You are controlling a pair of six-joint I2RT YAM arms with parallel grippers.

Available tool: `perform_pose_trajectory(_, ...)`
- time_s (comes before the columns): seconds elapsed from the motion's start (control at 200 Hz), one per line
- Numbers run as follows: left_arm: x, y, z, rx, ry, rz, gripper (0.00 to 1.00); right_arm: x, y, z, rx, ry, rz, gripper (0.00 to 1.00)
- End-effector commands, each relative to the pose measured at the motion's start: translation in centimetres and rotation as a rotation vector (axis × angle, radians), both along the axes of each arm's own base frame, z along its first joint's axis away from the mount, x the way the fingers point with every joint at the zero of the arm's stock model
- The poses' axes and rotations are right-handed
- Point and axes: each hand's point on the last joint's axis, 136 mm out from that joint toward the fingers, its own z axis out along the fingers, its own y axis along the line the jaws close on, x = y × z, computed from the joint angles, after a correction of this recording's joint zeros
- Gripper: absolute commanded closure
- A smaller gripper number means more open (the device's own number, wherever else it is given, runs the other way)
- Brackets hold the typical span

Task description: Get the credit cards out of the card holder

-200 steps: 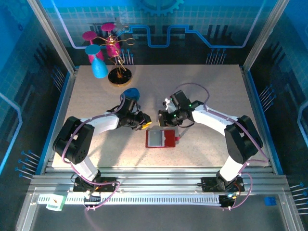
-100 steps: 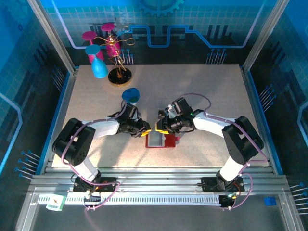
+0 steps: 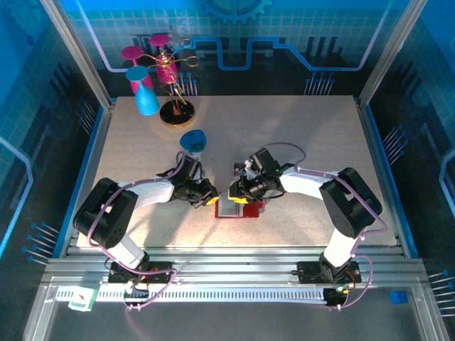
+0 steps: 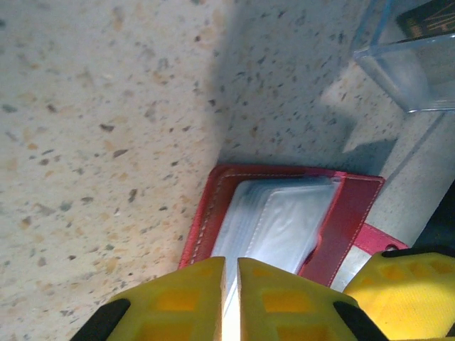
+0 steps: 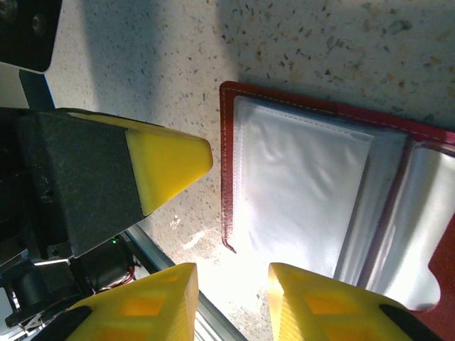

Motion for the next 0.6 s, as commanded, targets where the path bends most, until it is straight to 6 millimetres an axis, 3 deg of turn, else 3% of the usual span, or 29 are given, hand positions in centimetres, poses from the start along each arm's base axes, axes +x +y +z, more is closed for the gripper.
perform_pose_trajectory(0.0, -1.0, 0.2, -0.8, 0.011, 0.044, 0.007, 0.88, -0.4, 0.9, 0.1, 0.006, 0.025, 0.021, 0.68)
perform_pose_trajectory(0.595, -1.6, 0.4, -2.0, 0.026, 0.081, 0.0, 0.95, -0.7, 1.4, -1.4, -0.016, 0.057, 0.041, 0.68)
